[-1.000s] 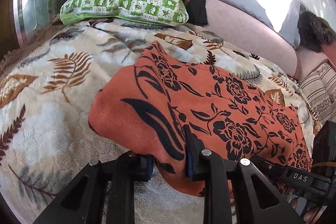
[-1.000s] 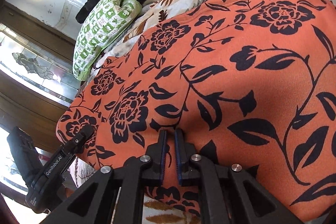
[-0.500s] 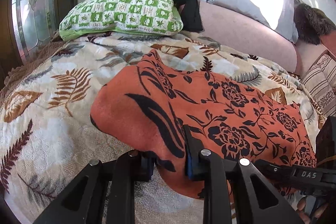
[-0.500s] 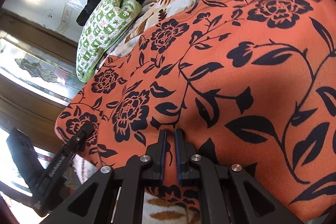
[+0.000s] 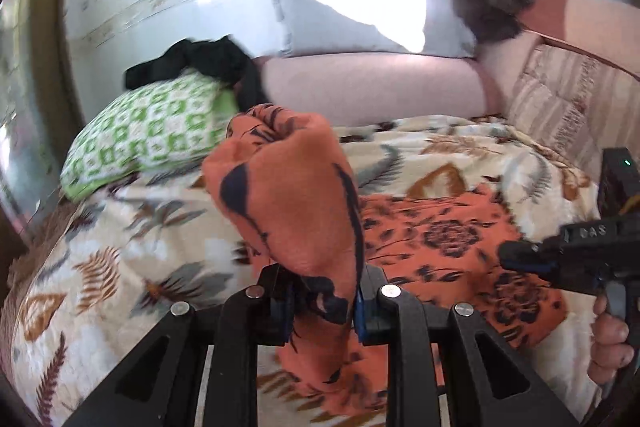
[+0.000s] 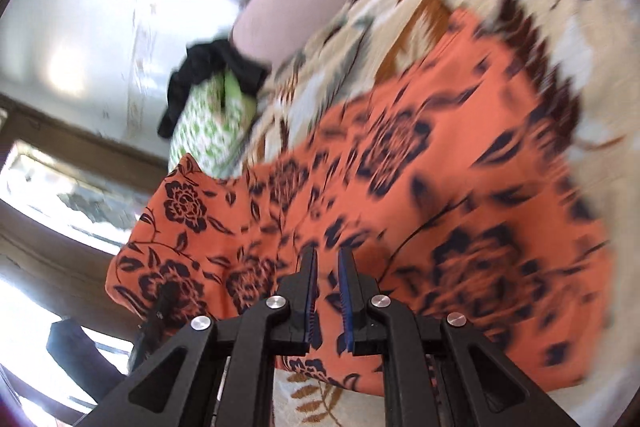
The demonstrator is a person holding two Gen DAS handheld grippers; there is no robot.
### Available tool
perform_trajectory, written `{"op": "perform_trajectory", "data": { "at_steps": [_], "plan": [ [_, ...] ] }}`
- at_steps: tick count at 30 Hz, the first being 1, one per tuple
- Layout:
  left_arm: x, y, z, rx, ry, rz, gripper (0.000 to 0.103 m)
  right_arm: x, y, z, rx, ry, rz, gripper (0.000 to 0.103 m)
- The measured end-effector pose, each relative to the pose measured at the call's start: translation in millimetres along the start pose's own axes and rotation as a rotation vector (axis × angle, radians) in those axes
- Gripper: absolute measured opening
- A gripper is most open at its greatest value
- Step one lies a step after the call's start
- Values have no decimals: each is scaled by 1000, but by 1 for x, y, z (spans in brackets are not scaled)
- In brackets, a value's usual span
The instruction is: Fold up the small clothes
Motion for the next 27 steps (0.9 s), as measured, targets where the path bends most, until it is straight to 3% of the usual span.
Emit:
{"op": "perform_trajectory", "data": {
  "at_steps": [2,4,5,7,9,11,14,15,18,23,25,27],
  "plan": [
    [-38,4,3,5,-48,59,23,-9,8,-19,-37,20,31,27],
    [-76,-1,10,30,-109,121,23,-20,16,-40,-86,89,92,75],
    [-96,-7,15,53,-148,162,23,-25,18,-51,-118,124,124,80],
    [-132,-26,27,138,-252,233,25,-36,24,-68,-156,177,160,81],
    [-143,-39,29,191,-303,260,32,-47,27,-77,-171,197,198,81],
    [-135,-42,17,163,-344,257,40,-52,27,-76,-154,206,223,81],
    [-114,-37,-16,100,-508,208,67,-51,24,-62,-86,171,212,81],
    [-102,-33,-25,61,-515,190,72,-48,23,-56,-67,158,204,81],
    [-60,-28,-25,8,-434,135,76,-40,15,-36,-5,153,183,81],
    [4,-49,36,152,-293,-5,76,-40,6,-2,44,51,176,81],
    [18,-58,51,202,-287,-53,76,-36,5,5,40,21,151,81],
    [22,-61,55,200,-288,-67,76,-26,4,12,44,-13,91,80]
  ]
}}
Point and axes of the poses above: each gripper's, at about its wrist camera, not at the fingertips, and z roughly the way its jaws point, x to its left, y to its top, the point moved 8 cm from there along z, roughly the way its jaws point, and after that the axes turned 8 degrees about x, right-handed, at the moved point
